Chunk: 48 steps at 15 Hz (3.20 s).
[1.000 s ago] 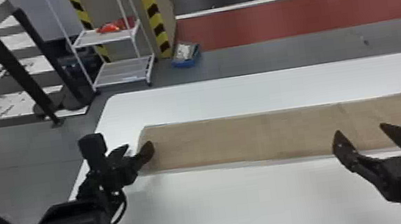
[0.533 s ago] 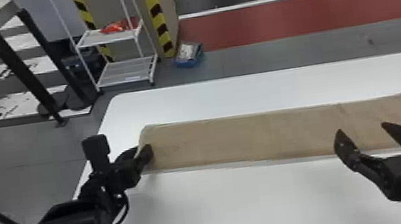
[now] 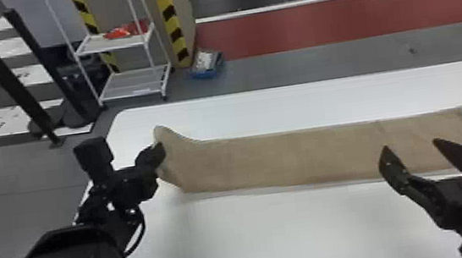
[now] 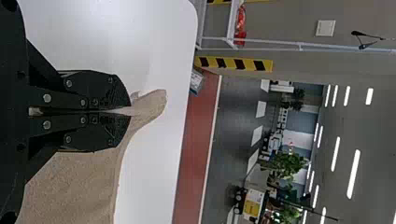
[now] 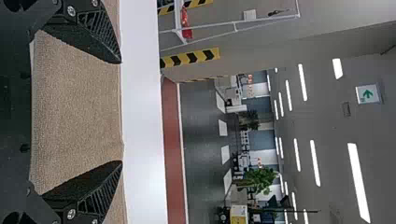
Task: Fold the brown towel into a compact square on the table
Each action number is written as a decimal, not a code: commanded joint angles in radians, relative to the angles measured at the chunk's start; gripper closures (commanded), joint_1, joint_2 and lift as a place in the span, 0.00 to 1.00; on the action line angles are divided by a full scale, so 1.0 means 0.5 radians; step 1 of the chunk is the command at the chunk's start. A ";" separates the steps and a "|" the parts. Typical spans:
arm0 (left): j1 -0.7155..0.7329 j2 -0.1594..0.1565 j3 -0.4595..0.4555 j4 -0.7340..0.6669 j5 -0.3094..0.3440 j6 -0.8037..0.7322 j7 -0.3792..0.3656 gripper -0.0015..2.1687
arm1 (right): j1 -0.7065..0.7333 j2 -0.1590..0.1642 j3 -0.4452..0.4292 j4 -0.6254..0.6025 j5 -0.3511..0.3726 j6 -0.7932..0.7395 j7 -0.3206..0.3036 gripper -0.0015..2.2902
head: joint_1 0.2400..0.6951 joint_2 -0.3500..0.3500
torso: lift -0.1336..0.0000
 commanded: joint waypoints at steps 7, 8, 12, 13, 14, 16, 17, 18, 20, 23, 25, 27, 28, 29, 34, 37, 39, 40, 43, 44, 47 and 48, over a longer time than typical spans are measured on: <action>-0.131 -0.201 -0.950 -0.365 -0.174 0.409 0.495 0.89 | 0.030 -0.025 -0.282 0.055 -0.286 -0.196 0.095 0.05 | 1.00 0.35 | 0.16; -0.177 -0.275 -1.036 -0.252 -0.211 0.403 0.523 0.89 | 0.030 -0.052 -0.307 0.073 -0.341 -0.202 0.095 0.05 | 1.00 0.29 | 0.16; -0.275 -0.311 -1.294 0.138 -0.285 0.207 0.526 0.59 | 0.030 -0.101 -0.353 0.140 -0.406 -0.226 0.095 0.05 | 1.00 0.06 | 0.16; -0.284 -0.311 -1.349 0.172 -0.279 0.176 0.483 0.11 | 0.030 -0.101 -0.350 0.140 -0.406 -0.226 0.095 0.05 | 1.00 0.04 | 0.16; -0.287 -0.311 -1.392 0.199 -0.276 0.127 0.483 0.00 | 0.030 -0.101 -0.334 0.140 -0.403 -0.226 0.095 0.05 | 1.00 0.02 | 0.16; -0.275 -0.311 -1.395 0.190 -0.260 0.108 0.507 0.00 | 0.009 -0.101 -0.291 0.128 -0.391 -0.208 0.086 0.05 | 1.00 0.00 | 0.16; -0.244 -0.311 -1.371 0.156 -0.260 0.078 0.520 0.02 | -0.025 -0.101 -0.273 0.131 -0.366 -0.177 0.077 0.05 | 1.00 0.00 | 0.16; -0.180 -0.311 -1.328 0.074 -0.263 0.053 0.516 0.02 | -0.046 -0.101 -0.252 0.131 -0.360 -0.134 0.077 0.05 | 1.00 0.00 | 0.16; -0.005 -0.311 -1.180 -0.092 -0.279 0.029 0.489 0.02 | -0.065 -0.101 -0.181 0.128 -0.341 -0.079 0.056 0.05 | 1.00 0.00 | 0.16; 0.222 -0.152 -0.957 -0.230 -0.282 -0.346 0.510 0.02 | -0.142 -0.095 0.022 0.171 -0.182 0.019 -0.040 0.06 | 1.00 0.12 | 0.16; 0.394 -0.119 -0.763 -0.310 -0.279 -0.475 0.458 0.02 | -0.221 -0.086 0.129 0.275 -0.105 0.068 -0.122 0.09 | 1.00 0.23 | 0.16; 0.501 -0.085 -0.677 -0.356 -0.279 -0.573 0.415 0.02 | -0.313 -0.080 0.215 0.404 -0.090 0.105 -0.171 0.10 | 1.00 0.33 | 0.16; 0.538 -0.063 -0.662 -0.359 -0.279 -0.622 0.415 0.02 | -0.350 -0.077 0.258 0.444 -0.071 0.130 -0.217 0.10 | 1.00 0.42 | 0.16; 0.566 -0.048 -0.644 -0.359 -0.279 -0.640 0.412 0.02 | -0.387 -0.074 0.304 0.490 -0.062 0.179 -0.273 0.10 | 1.00 0.45 | 0.16; 0.618 -0.048 -0.585 -0.337 -0.279 -0.652 0.372 0.02 | -0.528 -0.058 0.411 0.665 -0.047 0.295 -0.352 0.15 | 1.00 0.57 | 0.16; 0.624 -0.048 -0.576 -0.334 -0.276 -0.702 0.372 0.02 | -0.537 -0.058 0.411 0.671 -0.038 0.332 -0.362 0.18 | 1.00 0.59 | 0.16; 0.621 -0.048 -0.576 -0.334 -0.273 -0.702 0.372 0.02 | -0.543 -0.058 0.408 0.671 -0.044 0.338 -0.365 0.19 | 1.00 0.59 | 0.16; 0.618 -0.048 -0.576 -0.334 -0.273 -0.702 0.372 0.02 | -0.543 -0.058 0.411 0.668 -0.041 0.338 -0.365 0.19 | 1.00 0.59 | 0.16; 0.612 -0.048 -0.573 -0.328 -0.273 -0.702 0.372 0.02 | -0.553 -0.058 0.414 0.671 -0.044 0.338 -0.365 0.23 | 1.00 0.59 | 0.16; 0.612 -0.048 -0.570 -0.328 -0.273 -0.702 0.375 0.02 | -0.553 -0.055 0.414 0.671 -0.044 0.344 -0.365 0.23 | 1.00 0.60 | 0.16; 0.612 -0.048 -0.567 -0.319 -0.273 -0.702 0.372 0.02 | -0.559 -0.055 0.414 0.677 -0.044 0.363 -0.365 0.29 | 1.00 0.60 | 0.16; 0.612 -0.048 -0.567 -0.316 -0.273 -0.702 0.372 0.02 | -0.559 -0.055 0.414 0.677 -0.044 0.369 -0.368 0.29 | 1.00 0.60 | 0.16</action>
